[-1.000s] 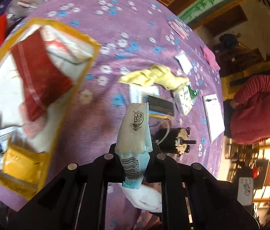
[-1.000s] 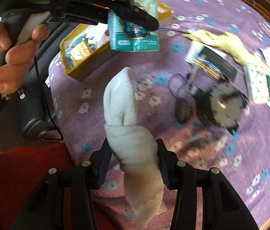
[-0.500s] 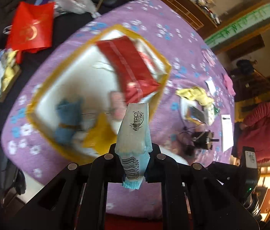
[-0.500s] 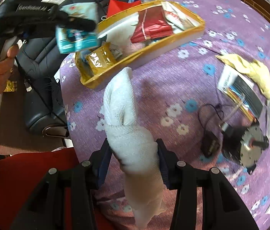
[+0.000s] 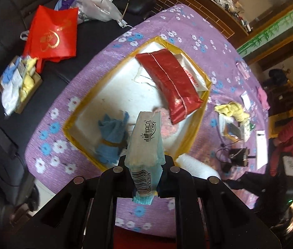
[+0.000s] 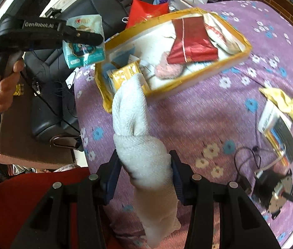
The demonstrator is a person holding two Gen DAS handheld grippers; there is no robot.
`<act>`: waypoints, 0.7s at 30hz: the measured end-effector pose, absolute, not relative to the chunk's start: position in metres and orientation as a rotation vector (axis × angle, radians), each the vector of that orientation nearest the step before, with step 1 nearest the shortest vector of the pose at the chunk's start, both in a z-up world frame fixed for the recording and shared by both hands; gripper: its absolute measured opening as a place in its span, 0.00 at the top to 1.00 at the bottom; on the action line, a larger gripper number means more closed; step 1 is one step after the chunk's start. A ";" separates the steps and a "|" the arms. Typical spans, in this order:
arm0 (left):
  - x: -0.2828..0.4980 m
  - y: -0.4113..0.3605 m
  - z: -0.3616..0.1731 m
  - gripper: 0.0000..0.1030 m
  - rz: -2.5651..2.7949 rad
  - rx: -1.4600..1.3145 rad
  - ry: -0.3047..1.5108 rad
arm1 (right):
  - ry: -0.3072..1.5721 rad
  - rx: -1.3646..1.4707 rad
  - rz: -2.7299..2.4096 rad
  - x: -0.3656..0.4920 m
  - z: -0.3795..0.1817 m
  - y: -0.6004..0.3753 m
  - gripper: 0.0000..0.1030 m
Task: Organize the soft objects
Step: 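Lift and carry the tissue pack and white sock over the foam tray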
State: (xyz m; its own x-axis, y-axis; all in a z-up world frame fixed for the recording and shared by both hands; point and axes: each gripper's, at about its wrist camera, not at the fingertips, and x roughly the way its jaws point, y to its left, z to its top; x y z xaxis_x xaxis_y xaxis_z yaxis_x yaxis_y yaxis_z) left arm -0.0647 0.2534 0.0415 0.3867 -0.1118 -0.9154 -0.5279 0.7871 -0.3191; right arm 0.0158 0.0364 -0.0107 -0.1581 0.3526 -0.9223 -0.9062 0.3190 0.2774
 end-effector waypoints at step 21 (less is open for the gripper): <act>-0.051 0.270 0.029 0.88 0.357 -0.370 1.216 | 1.256 -0.572 1.158 0.028 -0.002 0.081 0.56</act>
State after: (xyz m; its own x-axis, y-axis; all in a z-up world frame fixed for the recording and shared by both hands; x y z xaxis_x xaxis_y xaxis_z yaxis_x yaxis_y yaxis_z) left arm -0.0506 0.2704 0.0295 0.3072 0.0678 -0.9492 -0.4559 0.8861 -0.0842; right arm 0.0275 0.0812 -0.0017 -0.1046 0.3539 -0.9294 -0.8979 0.3682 0.2413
